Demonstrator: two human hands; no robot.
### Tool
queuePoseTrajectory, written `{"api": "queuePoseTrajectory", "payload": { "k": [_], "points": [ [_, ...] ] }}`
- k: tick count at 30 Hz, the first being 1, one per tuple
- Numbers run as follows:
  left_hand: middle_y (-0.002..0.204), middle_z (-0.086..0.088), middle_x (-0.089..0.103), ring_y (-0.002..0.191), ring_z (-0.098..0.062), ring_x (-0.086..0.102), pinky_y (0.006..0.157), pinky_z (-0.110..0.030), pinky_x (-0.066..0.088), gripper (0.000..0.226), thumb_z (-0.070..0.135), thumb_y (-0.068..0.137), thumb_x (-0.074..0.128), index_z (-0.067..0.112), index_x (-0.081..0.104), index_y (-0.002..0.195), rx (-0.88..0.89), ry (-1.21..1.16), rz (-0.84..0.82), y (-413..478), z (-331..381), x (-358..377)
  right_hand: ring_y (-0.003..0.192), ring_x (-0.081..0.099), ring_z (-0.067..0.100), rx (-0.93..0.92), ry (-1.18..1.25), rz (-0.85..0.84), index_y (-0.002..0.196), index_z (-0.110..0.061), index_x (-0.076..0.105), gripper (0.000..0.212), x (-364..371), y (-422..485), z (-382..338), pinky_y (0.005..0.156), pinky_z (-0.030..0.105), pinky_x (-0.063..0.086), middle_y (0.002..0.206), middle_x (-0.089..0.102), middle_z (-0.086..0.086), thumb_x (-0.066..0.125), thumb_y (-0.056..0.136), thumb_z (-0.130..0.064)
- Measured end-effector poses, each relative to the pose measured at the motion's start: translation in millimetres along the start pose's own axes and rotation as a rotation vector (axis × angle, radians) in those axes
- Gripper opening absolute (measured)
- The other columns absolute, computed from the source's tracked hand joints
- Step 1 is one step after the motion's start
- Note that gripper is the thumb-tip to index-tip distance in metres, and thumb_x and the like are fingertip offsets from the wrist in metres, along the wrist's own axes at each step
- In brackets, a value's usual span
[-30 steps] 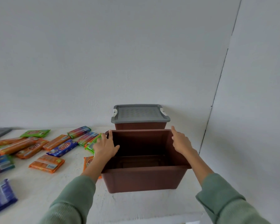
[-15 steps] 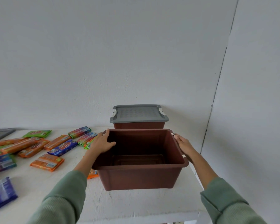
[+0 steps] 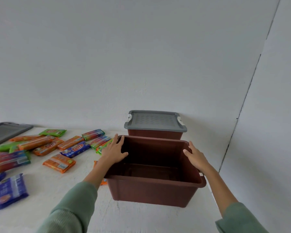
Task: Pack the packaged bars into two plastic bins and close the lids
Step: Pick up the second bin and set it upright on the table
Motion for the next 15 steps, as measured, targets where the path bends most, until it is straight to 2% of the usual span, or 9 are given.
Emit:
{"api": "queuePoseTrajectory", "payload": {
  "k": [2,5,9,15],
  "points": [
    [0.158,-0.003,-0.008,0.144,-0.027,0.014,0.111,-0.044,0.03,0.077,0.046,0.093,0.045,0.023,0.0,0.15,-0.001,-0.051,-0.005,-0.4,-0.6,-0.9,0.141,0.028,0.029,0.013,-0.135,0.022,0.15,-0.023,0.005,0.059,-1.2,2.3,-0.5,0.114,0.048,0.026,0.155,0.023,0.005,0.034,0.1,-0.034],
    [0.158,-0.005,0.004,0.145,-0.024,0.014,0.114,-0.042,0.022,0.07,0.042,0.094,0.046,0.021,0.009,0.15,-0.01,-0.26,0.049,-5.2,-3.0,-10.7,0.144,0.015,0.032,0.008,-0.374,0.09,0.15,-0.024,0.007,0.062,-12.2,2.9,-17.1,0.113,0.054,0.02,0.157,0.013,0.005,0.036,0.097,-0.042],
    [0.156,-0.005,0.017,0.143,-0.024,0.021,0.113,-0.04,0.023,0.063,0.035,0.094,0.048,0.021,0.019,0.148,-0.04,-0.391,0.216,-19.7,-23.1,-42.7,0.144,0.015,0.031,-0.164,-0.355,0.119,0.15,-0.024,0.006,0.066,-5.8,4.3,-81.3,0.113,0.054,0.021,0.158,0.011,0.006,0.04,0.096,-0.043],
    [0.154,-0.008,0.022,0.14,-0.026,0.026,0.112,-0.04,0.028,0.064,0.032,0.092,0.051,0.02,0.021,0.148,-0.156,-0.364,0.265,-45.9,-124.6,-82.9,0.143,0.018,0.031,-0.375,-0.299,0.032,0.15,-0.026,0.008,0.068,77.1,0.3,-197.7,0.113,0.053,0.022,0.157,0.013,0.008,0.043,0.095,-0.044]
  ]
}}
Point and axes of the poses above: each hand's wrist, its own y-axis towards the middle knuckle, its own x-axis out of the palm, z = x × y, the point moved 8 cm from there along y, towards the middle knuckle
